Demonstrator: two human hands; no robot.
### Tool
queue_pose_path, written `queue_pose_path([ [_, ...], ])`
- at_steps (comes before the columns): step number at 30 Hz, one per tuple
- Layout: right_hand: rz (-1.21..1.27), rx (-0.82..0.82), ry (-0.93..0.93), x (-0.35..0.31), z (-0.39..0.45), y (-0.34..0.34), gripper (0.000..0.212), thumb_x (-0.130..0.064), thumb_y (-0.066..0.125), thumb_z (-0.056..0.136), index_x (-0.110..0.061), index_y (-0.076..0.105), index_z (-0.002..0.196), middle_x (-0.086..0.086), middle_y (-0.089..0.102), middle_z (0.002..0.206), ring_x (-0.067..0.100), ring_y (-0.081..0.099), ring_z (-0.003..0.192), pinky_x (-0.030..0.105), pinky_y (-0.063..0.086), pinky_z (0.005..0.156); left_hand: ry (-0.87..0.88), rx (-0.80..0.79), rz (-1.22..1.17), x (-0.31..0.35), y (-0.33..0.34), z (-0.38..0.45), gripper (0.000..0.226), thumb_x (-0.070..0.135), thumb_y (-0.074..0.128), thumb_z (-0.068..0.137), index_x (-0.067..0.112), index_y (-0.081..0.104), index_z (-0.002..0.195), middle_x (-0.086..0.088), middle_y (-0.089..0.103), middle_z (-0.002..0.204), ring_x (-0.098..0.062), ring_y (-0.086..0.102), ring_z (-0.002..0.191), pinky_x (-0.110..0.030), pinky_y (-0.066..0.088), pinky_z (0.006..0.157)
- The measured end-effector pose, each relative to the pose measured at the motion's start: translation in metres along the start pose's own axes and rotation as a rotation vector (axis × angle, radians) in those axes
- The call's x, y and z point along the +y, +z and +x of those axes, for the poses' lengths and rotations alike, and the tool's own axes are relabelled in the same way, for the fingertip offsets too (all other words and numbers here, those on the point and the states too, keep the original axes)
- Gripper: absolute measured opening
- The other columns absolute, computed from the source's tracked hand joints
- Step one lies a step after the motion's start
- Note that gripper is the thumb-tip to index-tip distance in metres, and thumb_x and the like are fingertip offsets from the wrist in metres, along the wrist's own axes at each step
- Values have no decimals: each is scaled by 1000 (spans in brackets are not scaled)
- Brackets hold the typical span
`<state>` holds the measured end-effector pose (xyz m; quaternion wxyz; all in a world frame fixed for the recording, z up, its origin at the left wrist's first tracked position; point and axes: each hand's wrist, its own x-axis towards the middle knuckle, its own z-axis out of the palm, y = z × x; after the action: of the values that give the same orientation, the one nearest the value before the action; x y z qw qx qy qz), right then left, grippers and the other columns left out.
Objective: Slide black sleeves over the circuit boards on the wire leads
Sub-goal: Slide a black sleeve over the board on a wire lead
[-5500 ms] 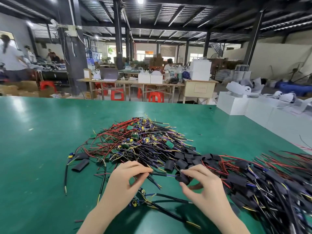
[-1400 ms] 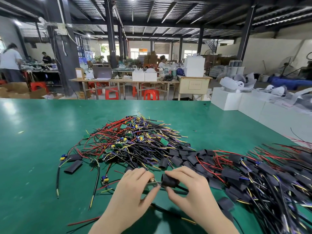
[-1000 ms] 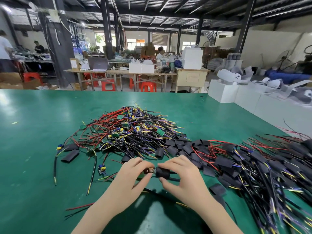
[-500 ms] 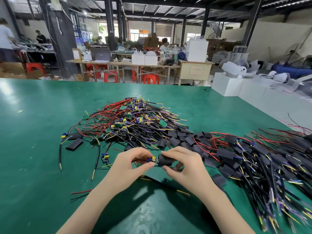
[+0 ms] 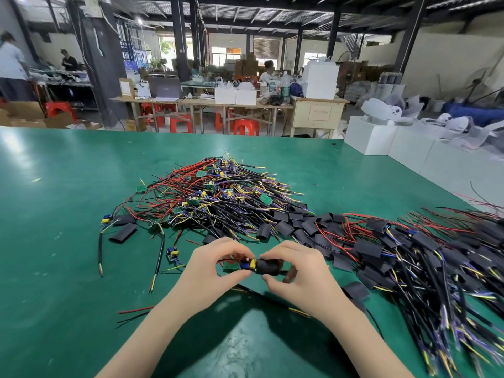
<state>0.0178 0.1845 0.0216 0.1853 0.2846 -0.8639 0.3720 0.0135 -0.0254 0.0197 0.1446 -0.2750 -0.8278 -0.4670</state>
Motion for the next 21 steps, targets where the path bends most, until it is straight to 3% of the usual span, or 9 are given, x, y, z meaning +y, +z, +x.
queue_pose_path([
  [6, 58, 24, 3, 0, -1, 1, 30, -10, 72, 70, -20, 73, 98, -7, 65, 91, 12, 60, 78, 24, 53, 50, -79, 5, -152, -3, 4, 0, 19, 12, 82, 76, 16, 70, 91, 6, 73, 85, -12, 70, 79, -21, 55, 76],
  [13, 5, 35, -15, -2, -1, 2, 32, -12, 73, 70, -18, 74, 101, -8, 67, 91, 6, 59, 77, 23, 52, 51, -61, -74, -209, -4, -1, 1, 24, 7, 77, 78, 19, 69, 97, 2, 73, 95, -18, 70, 92, -25, 54, 87],
  [18, -175, 31, -37, -5, -2, -5, 37, -24, 80, 70, -20, 73, 107, -8, 69, 97, 9, 62, 87, 27, 55, 69, -99, -43, -266, -6, -1, 1, 21, 7, 78, 79, 17, 70, 95, -1, 75, 93, -18, 72, 88, -27, 56, 84],
  [21, -151, 66, -37, -7, -2, -5, 32, -17, 80, 69, -16, 75, 101, -6, 71, 92, 11, 64, 83, 28, 54, 70, -118, -10, -263, -6, 4, 1, 19, 6, 79, 77, 15, 71, 91, 0, 75, 89, -16, 72, 82, -26, 56, 81],
])
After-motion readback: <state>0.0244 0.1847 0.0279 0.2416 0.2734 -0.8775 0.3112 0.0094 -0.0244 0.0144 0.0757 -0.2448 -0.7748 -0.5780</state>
